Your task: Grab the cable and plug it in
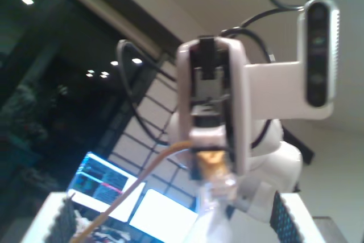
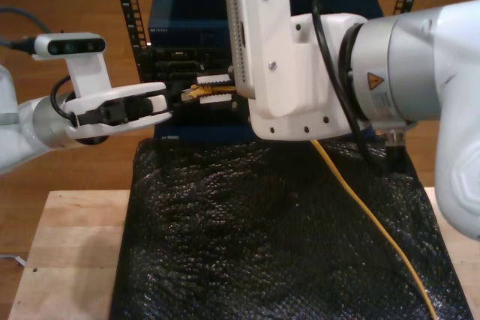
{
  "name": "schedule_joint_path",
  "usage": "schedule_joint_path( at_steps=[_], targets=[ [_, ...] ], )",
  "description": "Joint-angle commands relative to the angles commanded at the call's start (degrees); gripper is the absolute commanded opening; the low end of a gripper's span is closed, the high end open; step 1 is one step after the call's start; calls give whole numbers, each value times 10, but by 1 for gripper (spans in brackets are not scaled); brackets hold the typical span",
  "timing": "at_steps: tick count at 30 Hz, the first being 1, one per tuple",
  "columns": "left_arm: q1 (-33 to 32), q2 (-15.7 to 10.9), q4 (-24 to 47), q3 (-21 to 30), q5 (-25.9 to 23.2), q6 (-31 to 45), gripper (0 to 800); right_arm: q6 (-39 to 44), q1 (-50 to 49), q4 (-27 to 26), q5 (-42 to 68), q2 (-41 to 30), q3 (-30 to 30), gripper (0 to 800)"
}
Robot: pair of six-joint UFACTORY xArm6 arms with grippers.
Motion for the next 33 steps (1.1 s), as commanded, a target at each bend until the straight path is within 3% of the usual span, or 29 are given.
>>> schedule_joint_path(
  at_steps=[19,33],
  targets=[
    [3,-4,2,-1,-25,1,798,36,-52,7,0,16,-24,0],
    [6,-91,74,-3,-180,1,797,95,-120,5,0,64,-48,0]
  ],
)
